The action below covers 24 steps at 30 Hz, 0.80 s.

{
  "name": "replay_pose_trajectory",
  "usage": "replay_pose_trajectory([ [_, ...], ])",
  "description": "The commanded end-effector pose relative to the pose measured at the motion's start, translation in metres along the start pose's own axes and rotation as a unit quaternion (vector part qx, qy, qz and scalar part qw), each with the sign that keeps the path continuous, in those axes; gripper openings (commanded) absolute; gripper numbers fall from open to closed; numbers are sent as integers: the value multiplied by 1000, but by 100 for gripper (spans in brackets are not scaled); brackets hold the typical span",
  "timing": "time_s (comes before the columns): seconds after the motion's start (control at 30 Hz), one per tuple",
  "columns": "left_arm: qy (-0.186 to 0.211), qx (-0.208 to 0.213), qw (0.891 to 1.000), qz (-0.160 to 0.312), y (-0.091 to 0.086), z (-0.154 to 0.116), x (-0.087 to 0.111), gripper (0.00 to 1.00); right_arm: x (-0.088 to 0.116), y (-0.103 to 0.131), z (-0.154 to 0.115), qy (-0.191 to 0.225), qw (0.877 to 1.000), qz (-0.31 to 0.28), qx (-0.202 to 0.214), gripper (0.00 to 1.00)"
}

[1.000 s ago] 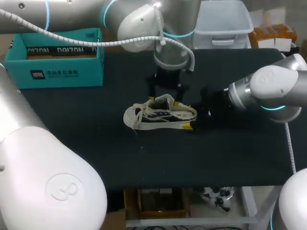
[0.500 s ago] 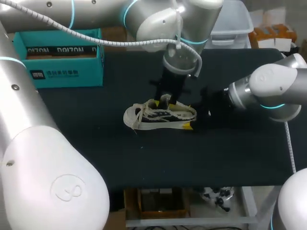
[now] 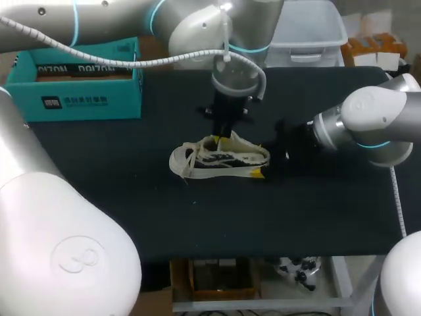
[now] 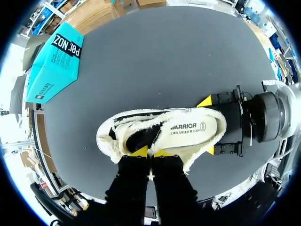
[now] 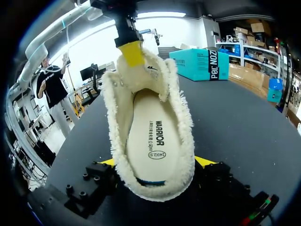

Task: Open the shoe tongue, take the insole out of the shoe, put the insole back into the shoe, and pack the shoe into the shoebox

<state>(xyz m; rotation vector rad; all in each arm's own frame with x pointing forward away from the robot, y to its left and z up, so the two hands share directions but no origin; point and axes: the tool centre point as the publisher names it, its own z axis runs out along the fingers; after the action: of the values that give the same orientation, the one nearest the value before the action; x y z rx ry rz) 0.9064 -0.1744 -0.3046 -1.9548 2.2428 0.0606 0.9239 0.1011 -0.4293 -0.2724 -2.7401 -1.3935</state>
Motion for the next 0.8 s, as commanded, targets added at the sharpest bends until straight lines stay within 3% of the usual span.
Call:
replay_pose_trajectory([
  [0.03, 88, 38, 995, -2, 19, -8, -29, 0, -2, -5, 5, 1, 1000, 0, -1, 0],
  [0.37, 155, 88, 983, -53, 32, 4, -50, 0, -2, -5, 5, 1, 1000, 0, -1, 0],
  [0.57, 190, 88, 974, -87, 28, 17, -57, 0, -2, -5, 5, 1, 1000, 0, -1, 0],
  [0.77, 210, 85, 969, -99, 22, 22, -58, 15, -2, -5, 5, 1, 1000, 0, -1, 0],
  [0.8, 215, 81, 969, -94, 22, 22, -58, 21, -2, -5, 5, 1, 1000, 0, -1, 0],
])
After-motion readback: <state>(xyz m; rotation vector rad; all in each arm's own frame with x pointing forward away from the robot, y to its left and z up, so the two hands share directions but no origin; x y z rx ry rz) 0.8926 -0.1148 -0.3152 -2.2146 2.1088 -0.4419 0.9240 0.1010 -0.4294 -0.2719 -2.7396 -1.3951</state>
